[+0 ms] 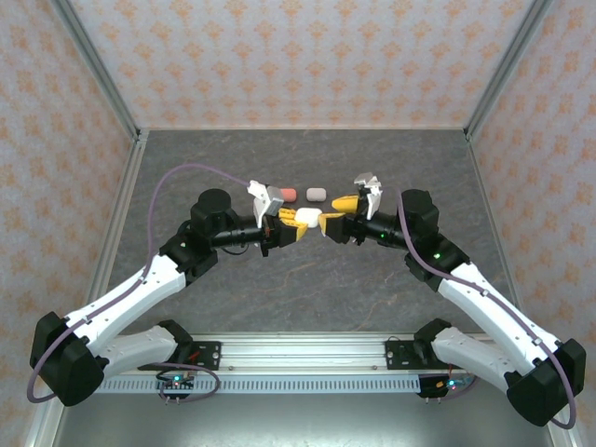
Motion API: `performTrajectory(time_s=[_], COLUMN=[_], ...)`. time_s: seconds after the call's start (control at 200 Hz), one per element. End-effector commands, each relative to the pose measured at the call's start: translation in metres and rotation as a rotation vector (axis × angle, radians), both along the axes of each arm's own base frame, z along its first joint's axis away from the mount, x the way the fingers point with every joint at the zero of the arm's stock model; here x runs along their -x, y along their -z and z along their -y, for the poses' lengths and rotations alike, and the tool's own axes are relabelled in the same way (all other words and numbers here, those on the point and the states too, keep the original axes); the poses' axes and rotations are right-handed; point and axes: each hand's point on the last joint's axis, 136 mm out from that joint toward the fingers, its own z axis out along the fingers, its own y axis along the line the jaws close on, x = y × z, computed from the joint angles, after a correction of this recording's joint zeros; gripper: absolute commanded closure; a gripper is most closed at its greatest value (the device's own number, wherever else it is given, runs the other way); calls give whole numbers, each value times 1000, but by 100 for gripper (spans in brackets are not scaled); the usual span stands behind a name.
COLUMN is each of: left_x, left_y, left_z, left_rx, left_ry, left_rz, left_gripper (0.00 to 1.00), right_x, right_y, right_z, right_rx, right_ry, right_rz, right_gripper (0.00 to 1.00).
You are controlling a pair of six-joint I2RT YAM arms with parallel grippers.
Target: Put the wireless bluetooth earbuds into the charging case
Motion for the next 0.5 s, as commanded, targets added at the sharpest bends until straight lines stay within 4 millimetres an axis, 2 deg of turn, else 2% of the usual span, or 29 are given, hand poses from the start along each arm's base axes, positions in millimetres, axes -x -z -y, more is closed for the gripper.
performTrajectory(time_s=[0.0, 0.31, 0.495], left_x=[11, 12, 12], left_y=[-14, -13, -10], left_z=[7, 8, 7], left_rx=[28, 19, 7], left_ry=[63, 70, 65], left_rz=[74, 71, 70], left_gripper=[100, 100, 100], right_x=[-13, -22, -19], right_y=[-22, -24, -29], right_z=[6, 4, 5], right_rx=[-19, 3, 5], right_ry=[72, 86, 81], right_rz=[52, 46, 50], right_gripper=[34, 34, 34])
